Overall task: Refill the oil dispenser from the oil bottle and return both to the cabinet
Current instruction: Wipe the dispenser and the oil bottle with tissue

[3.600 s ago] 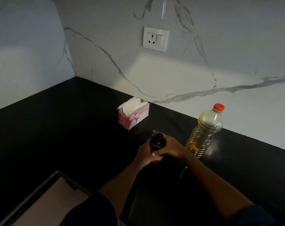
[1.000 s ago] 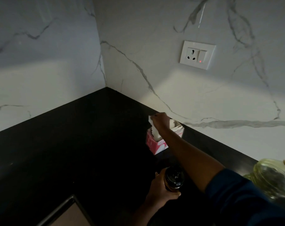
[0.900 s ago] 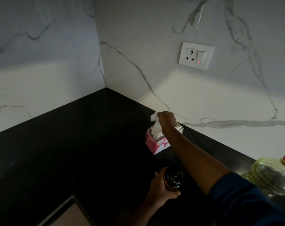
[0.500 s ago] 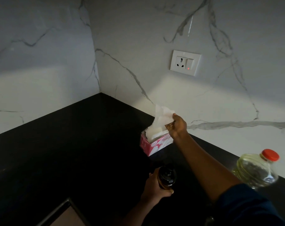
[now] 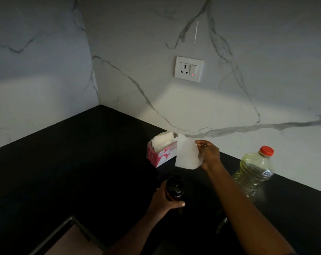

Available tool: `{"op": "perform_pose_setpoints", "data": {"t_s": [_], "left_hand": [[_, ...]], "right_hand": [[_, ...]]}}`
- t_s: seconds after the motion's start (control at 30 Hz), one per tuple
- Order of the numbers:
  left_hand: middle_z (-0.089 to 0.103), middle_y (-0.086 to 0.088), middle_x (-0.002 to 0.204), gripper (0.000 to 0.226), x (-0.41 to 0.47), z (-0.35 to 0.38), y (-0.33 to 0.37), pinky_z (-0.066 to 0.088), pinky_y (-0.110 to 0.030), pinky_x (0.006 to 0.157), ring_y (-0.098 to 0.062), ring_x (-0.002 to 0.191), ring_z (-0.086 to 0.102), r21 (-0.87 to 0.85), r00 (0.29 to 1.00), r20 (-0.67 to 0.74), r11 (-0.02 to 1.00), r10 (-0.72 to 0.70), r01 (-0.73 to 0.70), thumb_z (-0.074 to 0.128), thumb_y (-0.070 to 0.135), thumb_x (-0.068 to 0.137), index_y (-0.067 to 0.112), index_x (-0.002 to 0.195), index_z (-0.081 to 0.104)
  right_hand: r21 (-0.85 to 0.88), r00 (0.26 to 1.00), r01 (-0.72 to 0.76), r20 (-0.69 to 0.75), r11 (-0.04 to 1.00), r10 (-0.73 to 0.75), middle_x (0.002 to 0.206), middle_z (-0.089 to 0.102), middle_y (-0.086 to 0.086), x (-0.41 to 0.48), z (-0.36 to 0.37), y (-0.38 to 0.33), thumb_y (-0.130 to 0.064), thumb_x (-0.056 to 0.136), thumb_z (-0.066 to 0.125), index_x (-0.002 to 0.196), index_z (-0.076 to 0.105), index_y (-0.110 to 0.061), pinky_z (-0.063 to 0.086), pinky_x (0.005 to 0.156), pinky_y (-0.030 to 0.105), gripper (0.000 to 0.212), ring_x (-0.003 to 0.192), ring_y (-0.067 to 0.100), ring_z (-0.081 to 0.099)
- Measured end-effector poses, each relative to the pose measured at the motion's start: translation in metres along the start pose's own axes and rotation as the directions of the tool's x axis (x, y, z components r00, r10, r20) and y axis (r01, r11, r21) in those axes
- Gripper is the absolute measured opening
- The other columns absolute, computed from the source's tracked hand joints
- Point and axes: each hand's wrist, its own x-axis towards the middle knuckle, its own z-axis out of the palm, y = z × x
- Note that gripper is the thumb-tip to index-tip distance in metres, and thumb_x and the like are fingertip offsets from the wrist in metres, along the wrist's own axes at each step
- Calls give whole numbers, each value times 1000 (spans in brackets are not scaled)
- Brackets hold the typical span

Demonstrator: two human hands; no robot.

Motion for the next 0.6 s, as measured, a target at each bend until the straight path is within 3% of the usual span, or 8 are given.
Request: {"op": "perform_pose_setpoints", "data": {"t_s": [0.07, 0.13, 0.17, 0.23, 0.27, 0.33, 0.47, 0.6], "left_hand": [[53, 8, 130, 92, -3, -3, 1, 32, -31, 110, -13, 127, 46, -18, 1000, 21, 1000, 2, -2, 84, 36, 58, 29, 136, 36], [51, 7, 131, 93, -6, -7, 5, 36, -36, 109, -15, 127, 46, -67, 1000, 7, 998, 13, -13, 85, 31, 60, 29, 138, 34], [49, 6, 131, 93, -8, -8, 7, 37, -36, 108, -15, 126, 46, -101, 1000, -9, 995, 23, -24, 84, 25, 62, 26, 139, 33], [47, 6, 131, 91, -11, -12, 13, 36, -28, 105, -14, 125, 44, -88, 997, -50, 994, 63, -67, 82, 22, 66, 22, 141, 31], [48, 5, 132, 88, -12, -13, 16, 34, -24, 103, -14, 126, 44, -24, 992, -70, 994, 108, -110, 81, 24, 68, 20, 140, 33], [51, 3, 134, 81, -15, -13, 21, 31, -18, 100, -13, 128, 44, 110, 976, -86, 976, 200, -190, 80, 31, 70, 19, 139, 37], [47, 3, 139, 65, -19, -12, 29, 28, -27, 109, -12, 132, 40, 246, 976, -85, 954, 199, -173, 66, 35, 84, 21, 140, 35], [45, -1, 142, 58, -21, -12, 31, 28, -30, 111, -16, 132, 40, 262, 983, -72, 955, 166, -142, 58, 34, 90, 19, 140, 34]], "right_hand": [[-190, 985, 93, -124, 977, -118, 103, 65, 10, -11, -10, 5, 10, 88, 40, 83, 67, -7, 41, 87, 24, 33, 95, 18, 53], [-387, 895, 260, -248, 885, -371, 108, 66, 13, -35, -18, 5, 7, 91, 40, 100, 66, -2, 37, 81, 15, 29, 97, 21, 58], [-460, 825, 369, -239, 808, -513, 109, 65, 13, -50, -21, 8, 6, 92, 43, 108, 64, -2, 37, 80, 13, 27, 97, 21, 59], [-538, 725, 558, -55, 632, -687, 111, 64, 12, -77, -22, 25, 6, 91, 47, 122, 57, -4, 44, 80, 18, 34, 95, 16, 59], [-540, 727, 608, 84, 581, -682, 113, 64, 12, -88, -21, 38, 6, 91, 47, 129, 51, -8, 49, 79, 23, 41, 93, 16, 61], [-519, 806, 585, 281, 624, -521, 119, 62, 9, -106, -19, 64, -1, 95, 43, 140, 36, -14, 58, 74, 30, 47, 89, 20, 67], [-474, 927, 365, 268, 802, -263, 106, 66, 10, -121, -14, 98, -16, 99, 38, 146, 14, -21, 56, 59, 17, 53, 67, 6, 64], [-426, 938, 339, 226, 839, -264, 125, 59, 7, -129, -7, 105, -26, 100, 34, 146, 11, -20, 54, 65, 14, 51, 91, 12, 65]]}}
